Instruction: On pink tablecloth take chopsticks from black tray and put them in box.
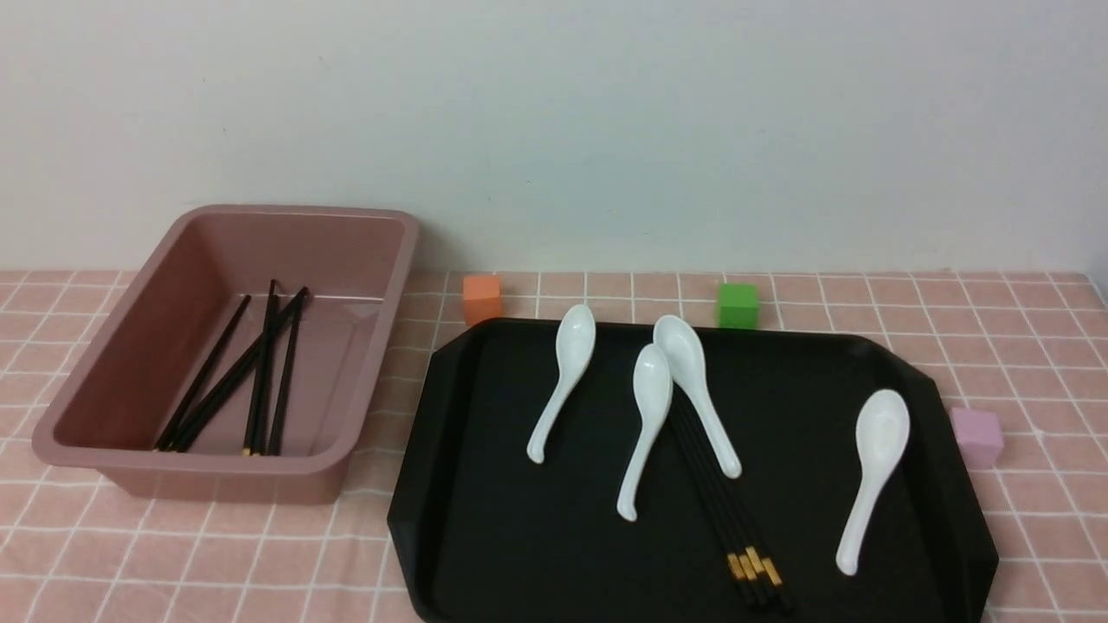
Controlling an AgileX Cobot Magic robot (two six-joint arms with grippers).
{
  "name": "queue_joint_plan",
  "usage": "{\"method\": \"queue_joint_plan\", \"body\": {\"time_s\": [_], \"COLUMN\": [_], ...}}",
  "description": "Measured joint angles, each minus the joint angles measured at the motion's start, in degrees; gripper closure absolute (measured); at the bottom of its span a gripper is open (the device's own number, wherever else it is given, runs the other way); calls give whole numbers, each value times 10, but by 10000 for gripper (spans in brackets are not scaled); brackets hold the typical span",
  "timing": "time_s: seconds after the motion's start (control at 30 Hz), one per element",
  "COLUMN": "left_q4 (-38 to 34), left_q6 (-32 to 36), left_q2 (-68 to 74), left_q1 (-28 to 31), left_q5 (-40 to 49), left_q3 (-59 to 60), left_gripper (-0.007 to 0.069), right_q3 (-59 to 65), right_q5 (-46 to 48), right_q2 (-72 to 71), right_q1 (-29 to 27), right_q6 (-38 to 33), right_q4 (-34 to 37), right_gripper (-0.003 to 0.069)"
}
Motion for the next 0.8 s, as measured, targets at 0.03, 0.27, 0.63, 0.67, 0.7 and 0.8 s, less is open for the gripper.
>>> {"method": "queue_joint_plan", "body": {"time_s": [0.03, 0.27, 0.63, 0.67, 0.7, 0.8], "left_q4": [0, 0, 0, 0, 0, 0], "left_q6": [0, 0, 0, 0, 0, 0], "left_q2": [0, 0, 0, 0, 0, 0], "left_q1": [0, 0, 0, 0, 0, 0], "left_q5": [0, 0, 0, 0, 0, 0], "left_q3": [0, 0, 0, 0, 0, 0], "left_gripper": [386, 386, 386, 386, 386, 386], "right_q3": [1, 68, 71, 71, 71, 72], "right_q5": [-2, -46, -59, -59, -60, -62], "right_q2": [-2, -7, -7, -7, -7, -7], "right_q1": [-1, -2, -2, -2, -2, -2], "right_q6": [0, -1, -1, -1, -1, -1], "right_q4": [0, 21, 32, 32, 32, 32], "right_gripper": [669, 669, 666, 665, 665, 662]}}
